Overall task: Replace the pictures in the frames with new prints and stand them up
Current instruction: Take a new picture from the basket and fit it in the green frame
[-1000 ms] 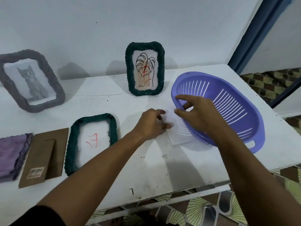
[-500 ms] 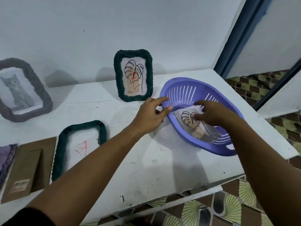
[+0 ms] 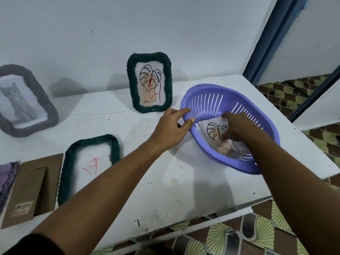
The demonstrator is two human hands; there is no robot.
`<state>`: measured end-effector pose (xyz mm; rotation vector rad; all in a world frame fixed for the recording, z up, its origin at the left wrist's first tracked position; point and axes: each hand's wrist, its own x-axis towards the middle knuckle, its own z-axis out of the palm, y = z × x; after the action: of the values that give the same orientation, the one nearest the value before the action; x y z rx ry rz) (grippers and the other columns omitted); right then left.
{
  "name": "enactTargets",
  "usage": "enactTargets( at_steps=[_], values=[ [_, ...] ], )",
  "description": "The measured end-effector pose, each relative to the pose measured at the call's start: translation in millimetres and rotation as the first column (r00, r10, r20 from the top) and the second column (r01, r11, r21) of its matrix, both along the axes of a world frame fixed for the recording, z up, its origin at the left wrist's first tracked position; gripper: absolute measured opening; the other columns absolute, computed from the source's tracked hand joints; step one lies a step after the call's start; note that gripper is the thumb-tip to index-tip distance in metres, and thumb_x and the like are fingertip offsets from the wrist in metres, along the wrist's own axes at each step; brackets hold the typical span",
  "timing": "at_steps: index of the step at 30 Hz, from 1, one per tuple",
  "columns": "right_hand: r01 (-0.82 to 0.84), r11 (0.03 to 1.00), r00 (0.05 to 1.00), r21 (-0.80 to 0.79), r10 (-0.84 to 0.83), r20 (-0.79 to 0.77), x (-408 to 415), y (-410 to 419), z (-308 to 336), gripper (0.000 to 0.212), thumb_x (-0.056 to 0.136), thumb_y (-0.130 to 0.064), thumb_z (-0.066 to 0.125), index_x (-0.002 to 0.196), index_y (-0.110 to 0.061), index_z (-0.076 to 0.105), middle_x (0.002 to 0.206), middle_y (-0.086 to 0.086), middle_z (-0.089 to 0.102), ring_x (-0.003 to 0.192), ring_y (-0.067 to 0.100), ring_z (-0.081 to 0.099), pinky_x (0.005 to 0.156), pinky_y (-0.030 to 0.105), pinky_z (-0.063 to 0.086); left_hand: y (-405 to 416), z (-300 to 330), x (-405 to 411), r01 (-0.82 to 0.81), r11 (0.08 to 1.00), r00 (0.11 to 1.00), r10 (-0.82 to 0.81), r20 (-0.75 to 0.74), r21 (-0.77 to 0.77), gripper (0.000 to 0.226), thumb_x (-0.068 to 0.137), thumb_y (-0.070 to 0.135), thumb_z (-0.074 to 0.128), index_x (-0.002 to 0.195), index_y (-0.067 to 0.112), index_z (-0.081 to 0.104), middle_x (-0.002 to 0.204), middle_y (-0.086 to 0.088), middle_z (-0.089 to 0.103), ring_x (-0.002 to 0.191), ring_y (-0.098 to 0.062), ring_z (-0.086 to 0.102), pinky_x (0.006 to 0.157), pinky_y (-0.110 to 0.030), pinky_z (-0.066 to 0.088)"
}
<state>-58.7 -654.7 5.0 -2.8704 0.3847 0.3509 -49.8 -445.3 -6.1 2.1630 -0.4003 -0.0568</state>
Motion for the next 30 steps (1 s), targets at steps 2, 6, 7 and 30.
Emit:
enactTargets(
  at_steps=[2,6,7,30],
  values=[
    [0.009,1.0,1.0,0.024,-0.009,0.019,0.6,-1.0,-1.1,0.083,0.067,-0.022,0.085,0.137,-0.013,0.039,0.128,0.018,0.055,0.121,0.036,0.048,0.094,0.038,0.043,0.0,0.5,-0.3,0.001,1.0,1.0,-0.001,0.002,-0.003,0.045,0.093,0.041,0.054,0.135,0.025,0.05,0.125,-0.002,0.047,0.085,-0.009,0.059,0.085,-0.031,0.054],
    [0.023,1.0,0.99,0.001,-0.023,0.141,1.6,-4.0,-1.3,0.07,0.076,-0.008,0.076,0.136,-0.015,0.041,0.12,0.02,0.06,0.109,0.036,0.056,0.079,0.035,0.044,-0.1,2.8,-1.2,0.0,1.0,1.0,0.0,0.015,0.01,0.045,0.094,0.04,0.053,0.135,0.024,0.051,0.126,-0.003,0.048,0.083,-0.009,0.057,0.083,-0.024,0.049],
    [0.026,1.0,0.986,0.002,-0.026,0.165,1.8,-4.9,-1.1,0.067,0.077,-0.006,0.074,0.136,-0.016,0.042,0.117,0.019,0.061,0.106,0.035,0.057,0.075,0.033,0.042,-0.2,3.4,-1.3,0.0,1.0,1.0,0.0,0.016,0.014,0.045,0.094,0.039,0.053,0.135,0.024,0.05,0.127,-0.003,0.048,0.084,-0.009,0.057,0.082,-0.023,0.047],
    [0.019,1.0,0.998,-0.024,-0.017,0.054,21.0,5.5,-5.1,0.055,0.073,-0.032,0.08,0.116,-0.006,0.056,0.111,0.013,0.063,0.101,0.029,0.059,0.084,0.033,0.047,1.1,13.0,-0.2,0.018,0.991,0.994,-0.031,0.104,0.129,0.045,0.088,0.041,0.062,0.128,0.022,0.056,0.128,-0.003,0.042,0.115,-0.019,0.048,0.099,-0.037,0.047]
  ],
)
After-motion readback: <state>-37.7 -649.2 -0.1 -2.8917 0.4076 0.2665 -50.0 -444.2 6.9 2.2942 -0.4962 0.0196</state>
